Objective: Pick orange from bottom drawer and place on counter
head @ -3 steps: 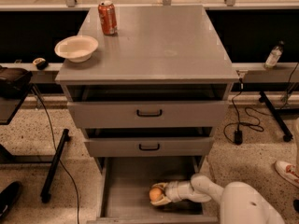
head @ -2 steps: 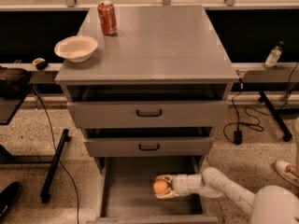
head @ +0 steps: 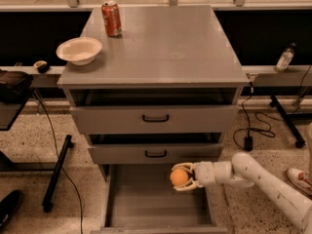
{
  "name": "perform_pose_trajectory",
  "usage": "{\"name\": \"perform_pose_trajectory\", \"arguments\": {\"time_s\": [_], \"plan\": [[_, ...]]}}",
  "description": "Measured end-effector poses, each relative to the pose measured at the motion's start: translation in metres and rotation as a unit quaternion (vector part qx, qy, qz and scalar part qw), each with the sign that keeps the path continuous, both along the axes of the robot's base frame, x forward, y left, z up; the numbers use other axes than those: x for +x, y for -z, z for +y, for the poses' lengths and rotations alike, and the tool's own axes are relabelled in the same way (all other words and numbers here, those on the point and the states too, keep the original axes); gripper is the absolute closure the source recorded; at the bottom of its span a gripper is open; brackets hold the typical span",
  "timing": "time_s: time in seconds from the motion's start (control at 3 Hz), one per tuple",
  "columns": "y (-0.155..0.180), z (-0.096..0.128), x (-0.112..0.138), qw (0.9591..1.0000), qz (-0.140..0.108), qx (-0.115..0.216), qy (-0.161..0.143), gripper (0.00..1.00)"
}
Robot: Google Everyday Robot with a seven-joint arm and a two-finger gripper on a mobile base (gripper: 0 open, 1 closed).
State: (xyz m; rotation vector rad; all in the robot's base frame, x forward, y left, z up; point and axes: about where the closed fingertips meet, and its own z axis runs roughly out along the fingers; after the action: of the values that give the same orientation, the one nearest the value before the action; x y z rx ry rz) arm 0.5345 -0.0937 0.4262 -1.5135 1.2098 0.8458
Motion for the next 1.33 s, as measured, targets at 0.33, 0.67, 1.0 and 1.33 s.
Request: {"name": "perform_pose_trajectory", "arguments": {"time_s": [0.33,0.67,1.0,1.33], "plan": [[-0.009,-0.001,-0.002,1.0,-0.003,0.002,-0.009,1.0],[0.001,0.014,-0.004,0.999,0.021,-0.016,-0.036,1.0],[-0.022,0.018,-0.007,0.9978,-0.002,-0.055,-0.038,1.0],[-0.069,0.03,-0.022,0.9966,-0.033,-0.074,-0.018,1.0]]}}
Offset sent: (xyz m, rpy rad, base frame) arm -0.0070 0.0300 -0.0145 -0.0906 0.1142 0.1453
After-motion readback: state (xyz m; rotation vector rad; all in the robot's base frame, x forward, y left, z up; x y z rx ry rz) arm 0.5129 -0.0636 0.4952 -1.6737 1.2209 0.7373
